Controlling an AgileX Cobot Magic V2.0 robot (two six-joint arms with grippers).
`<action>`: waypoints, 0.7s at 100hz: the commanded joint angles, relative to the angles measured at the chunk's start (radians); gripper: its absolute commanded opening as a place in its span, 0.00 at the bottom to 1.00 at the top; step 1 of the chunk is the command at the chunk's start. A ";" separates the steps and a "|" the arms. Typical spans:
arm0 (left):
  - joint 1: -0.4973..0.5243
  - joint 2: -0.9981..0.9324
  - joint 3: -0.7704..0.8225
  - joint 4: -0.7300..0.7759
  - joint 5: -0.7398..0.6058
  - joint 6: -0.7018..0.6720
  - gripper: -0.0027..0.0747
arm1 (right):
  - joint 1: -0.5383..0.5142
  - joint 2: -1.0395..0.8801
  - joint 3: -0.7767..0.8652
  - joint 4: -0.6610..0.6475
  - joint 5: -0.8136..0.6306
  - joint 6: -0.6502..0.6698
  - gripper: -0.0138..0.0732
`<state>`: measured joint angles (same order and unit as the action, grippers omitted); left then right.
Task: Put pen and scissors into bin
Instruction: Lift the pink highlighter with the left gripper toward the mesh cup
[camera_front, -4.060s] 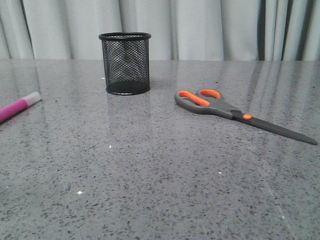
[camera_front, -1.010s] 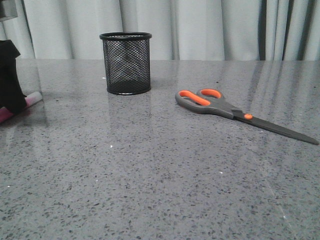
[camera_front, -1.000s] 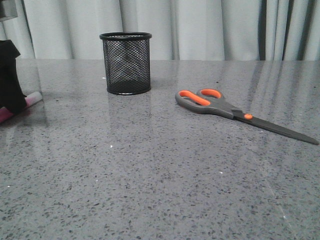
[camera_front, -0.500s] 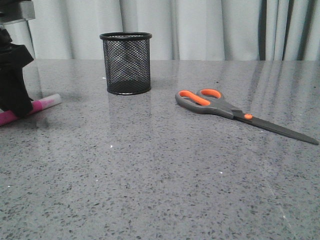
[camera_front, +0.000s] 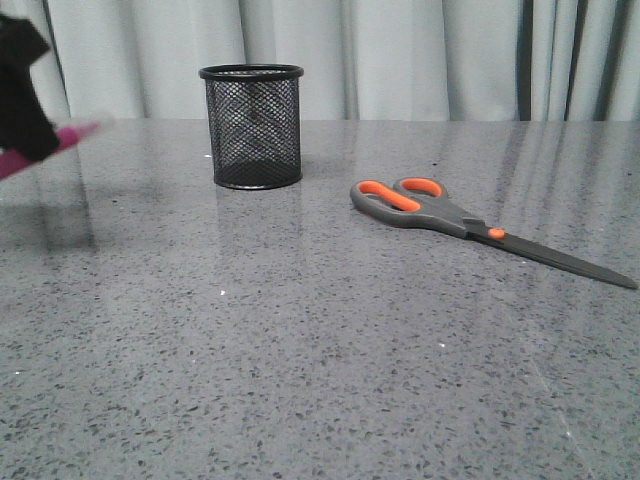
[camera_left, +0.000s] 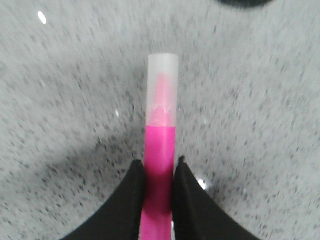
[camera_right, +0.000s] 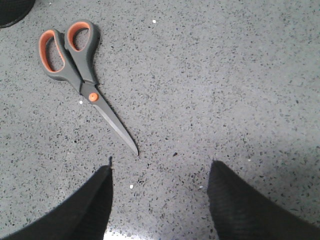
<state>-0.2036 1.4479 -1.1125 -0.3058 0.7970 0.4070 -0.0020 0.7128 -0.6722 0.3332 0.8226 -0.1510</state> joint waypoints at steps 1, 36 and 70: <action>-0.007 -0.058 -0.023 -0.082 -0.102 0.032 0.01 | -0.001 0.004 -0.033 0.004 -0.052 -0.011 0.60; -0.007 -0.076 -0.023 -0.747 -0.284 0.548 0.01 | -0.001 0.004 -0.033 0.004 -0.050 -0.011 0.60; -0.031 -0.032 -0.023 -1.332 -0.286 1.099 0.01 | -0.001 0.004 -0.033 0.004 -0.050 -0.011 0.60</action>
<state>-0.2122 1.4254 -1.1110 -1.4660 0.5196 1.3823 -0.0020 0.7128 -0.6722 0.3332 0.8226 -0.1533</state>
